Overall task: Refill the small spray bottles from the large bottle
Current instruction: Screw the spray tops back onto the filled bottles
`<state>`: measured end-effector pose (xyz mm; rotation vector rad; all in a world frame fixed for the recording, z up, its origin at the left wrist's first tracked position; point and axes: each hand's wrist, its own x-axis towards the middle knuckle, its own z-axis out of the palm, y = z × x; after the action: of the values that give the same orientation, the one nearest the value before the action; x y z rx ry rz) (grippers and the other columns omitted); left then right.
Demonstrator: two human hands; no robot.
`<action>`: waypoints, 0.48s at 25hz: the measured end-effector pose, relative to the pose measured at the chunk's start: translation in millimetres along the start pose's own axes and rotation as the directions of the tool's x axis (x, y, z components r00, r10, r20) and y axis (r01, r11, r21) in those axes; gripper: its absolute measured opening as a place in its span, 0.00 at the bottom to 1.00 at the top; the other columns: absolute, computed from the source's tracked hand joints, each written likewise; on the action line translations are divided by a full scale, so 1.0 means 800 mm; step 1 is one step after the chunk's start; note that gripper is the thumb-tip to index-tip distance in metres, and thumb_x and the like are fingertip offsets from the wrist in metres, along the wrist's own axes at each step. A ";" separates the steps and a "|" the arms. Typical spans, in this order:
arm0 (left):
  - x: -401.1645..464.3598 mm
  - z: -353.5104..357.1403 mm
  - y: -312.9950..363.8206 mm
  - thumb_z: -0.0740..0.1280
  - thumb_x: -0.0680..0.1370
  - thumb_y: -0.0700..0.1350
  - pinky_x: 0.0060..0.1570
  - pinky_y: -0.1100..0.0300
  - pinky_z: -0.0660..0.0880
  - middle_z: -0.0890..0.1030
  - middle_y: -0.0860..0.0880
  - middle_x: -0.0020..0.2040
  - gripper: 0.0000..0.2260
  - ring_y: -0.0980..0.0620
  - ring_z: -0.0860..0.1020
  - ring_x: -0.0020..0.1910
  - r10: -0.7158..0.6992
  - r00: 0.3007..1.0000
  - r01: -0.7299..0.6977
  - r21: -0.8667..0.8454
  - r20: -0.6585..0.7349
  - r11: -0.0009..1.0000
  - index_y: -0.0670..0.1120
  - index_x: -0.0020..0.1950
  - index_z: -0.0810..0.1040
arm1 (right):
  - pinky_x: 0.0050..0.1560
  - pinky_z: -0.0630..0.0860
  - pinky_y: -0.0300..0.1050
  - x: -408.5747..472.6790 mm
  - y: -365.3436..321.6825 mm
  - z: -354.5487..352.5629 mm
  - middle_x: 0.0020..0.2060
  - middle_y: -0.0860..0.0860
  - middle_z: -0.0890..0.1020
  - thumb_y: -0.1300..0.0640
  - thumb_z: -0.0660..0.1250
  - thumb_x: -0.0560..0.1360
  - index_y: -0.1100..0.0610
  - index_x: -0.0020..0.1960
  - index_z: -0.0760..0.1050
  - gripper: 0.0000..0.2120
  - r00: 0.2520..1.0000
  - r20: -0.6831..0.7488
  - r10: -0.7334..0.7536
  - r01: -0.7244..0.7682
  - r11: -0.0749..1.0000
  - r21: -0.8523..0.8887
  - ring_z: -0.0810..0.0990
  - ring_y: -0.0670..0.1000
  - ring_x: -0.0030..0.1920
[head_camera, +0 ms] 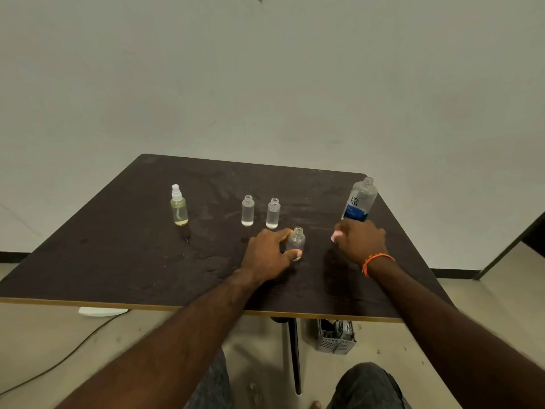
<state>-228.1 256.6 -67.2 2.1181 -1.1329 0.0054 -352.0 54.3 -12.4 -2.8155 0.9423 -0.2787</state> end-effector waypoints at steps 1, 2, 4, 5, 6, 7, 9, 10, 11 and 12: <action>0.000 0.001 -0.001 0.70 0.75 0.63 0.50 0.49 0.82 0.84 0.57 0.45 0.17 0.57 0.81 0.43 -0.001 1.000 0.001 0.003 -0.005 1.000 0.55 0.57 0.80 | 0.61 0.73 0.54 -0.003 -0.010 -0.009 0.56 0.50 0.83 0.49 0.67 0.78 0.48 0.60 0.79 0.12 0.997 -0.044 -0.064 0.069 0.991 0.117 0.80 0.54 0.59; 0.001 0.001 -0.002 0.69 0.74 0.64 0.49 0.49 0.82 0.84 0.57 0.44 0.18 0.57 0.81 0.43 -0.001 1.000 0.001 0.005 -0.010 1.000 0.55 0.57 0.80 | 0.57 0.75 0.48 -0.006 -0.022 -0.019 0.52 0.48 0.83 0.50 0.69 0.77 0.50 0.59 0.80 0.11 0.987 -0.090 -0.133 0.151 0.962 0.229 0.81 0.51 0.54; 0.001 0.002 -0.003 0.69 0.73 0.64 0.48 0.49 0.82 0.83 0.57 0.42 0.17 0.57 0.81 0.41 -0.007 1.000 0.007 0.007 -0.017 1.000 0.55 0.56 0.80 | 0.51 0.74 0.41 -0.014 -0.050 -0.038 0.49 0.44 0.82 0.53 0.70 0.77 0.52 0.59 0.81 0.11 0.956 -0.126 -0.266 0.293 0.899 0.327 0.80 0.45 0.49; 0.001 0.003 -0.004 0.71 0.74 0.63 0.48 0.49 0.81 0.83 0.57 0.42 0.17 0.56 0.81 0.40 -0.012 1.000 0.012 0.009 -0.017 1.000 0.55 0.57 0.81 | 0.51 0.75 0.40 -0.017 -0.062 -0.043 0.49 0.45 0.82 0.54 0.70 0.77 0.52 0.60 0.80 0.12 0.941 -0.110 -0.321 0.339 0.883 0.324 0.80 0.45 0.49; 0.001 0.003 -0.003 0.72 0.74 0.62 0.48 0.49 0.81 0.83 0.56 0.42 0.17 0.55 0.80 0.41 -0.016 1.000 0.016 0.012 -0.013 1.000 0.56 0.59 0.81 | 0.51 0.76 0.40 -0.018 -0.072 -0.044 0.50 0.45 0.82 0.55 0.70 0.77 0.51 0.60 0.80 0.12 0.928 -0.081 -0.363 0.369 0.877 0.308 0.80 0.45 0.49; 0.001 0.003 -0.003 0.73 0.75 0.61 0.49 0.48 0.81 0.83 0.56 0.43 0.17 0.55 0.80 0.42 -0.014 1.000 0.015 0.017 -0.008 1.000 0.56 0.60 0.81 | 0.52 0.77 0.41 -0.019 -0.078 -0.043 0.51 0.46 0.83 0.55 0.70 0.77 0.51 0.61 0.80 0.12 0.921 -0.043 -0.386 0.382 0.880 0.284 0.80 0.45 0.49; 0.001 0.005 -0.003 0.73 0.76 0.60 0.51 0.47 0.81 0.83 0.55 0.44 0.17 0.53 0.80 0.44 -0.014 1.000 0.014 0.029 0.003 0.999 0.55 0.62 0.81 | 0.54 0.78 0.45 -0.018 -0.084 -0.038 0.53 0.47 0.83 0.54 0.70 0.78 0.50 0.61 0.79 0.12 0.922 0.011 -0.388 0.375 0.898 0.231 0.80 0.46 0.50; 0.001 0.005 -0.004 0.73 0.76 0.60 0.51 0.47 0.80 0.82 0.55 0.44 0.16 0.52 0.79 0.44 -0.015 1.000 0.014 0.035 0.005 0.999 0.55 0.61 0.80 | 0.54 0.79 0.46 -0.017 -0.086 -0.036 0.53 0.48 0.83 0.54 0.69 0.78 0.50 0.61 0.79 0.12 0.923 0.020 -0.385 0.372 0.904 0.211 0.80 0.46 0.51; 0.001 0.005 -0.005 0.73 0.77 0.60 0.51 0.47 0.80 0.81 0.55 0.43 0.16 0.52 0.79 0.44 -0.012 1.000 0.012 0.042 0.005 0.999 0.55 0.60 0.80 | 0.55 0.79 0.47 -0.016 -0.088 -0.035 0.53 0.49 0.83 0.54 0.68 0.78 0.51 0.62 0.79 0.12 0.923 0.023 -0.383 0.372 0.909 0.189 0.80 0.47 0.51; 0.002 0.006 -0.006 0.73 0.77 0.60 0.51 0.47 0.80 0.81 0.56 0.43 0.15 0.53 0.78 0.45 -0.010 1.000 0.010 0.048 0.006 0.999 0.55 0.59 0.80 | 0.55 0.78 0.48 -0.014 -0.090 -0.036 0.54 0.50 0.84 0.54 0.68 0.78 0.52 0.62 0.79 0.13 0.923 0.028 -0.385 0.376 0.912 0.164 0.81 0.49 0.52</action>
<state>-225.3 254.6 -73.2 2.1672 -1.1364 0.0214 -325.8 115.6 29.1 -2.8207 0.3320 -0.2977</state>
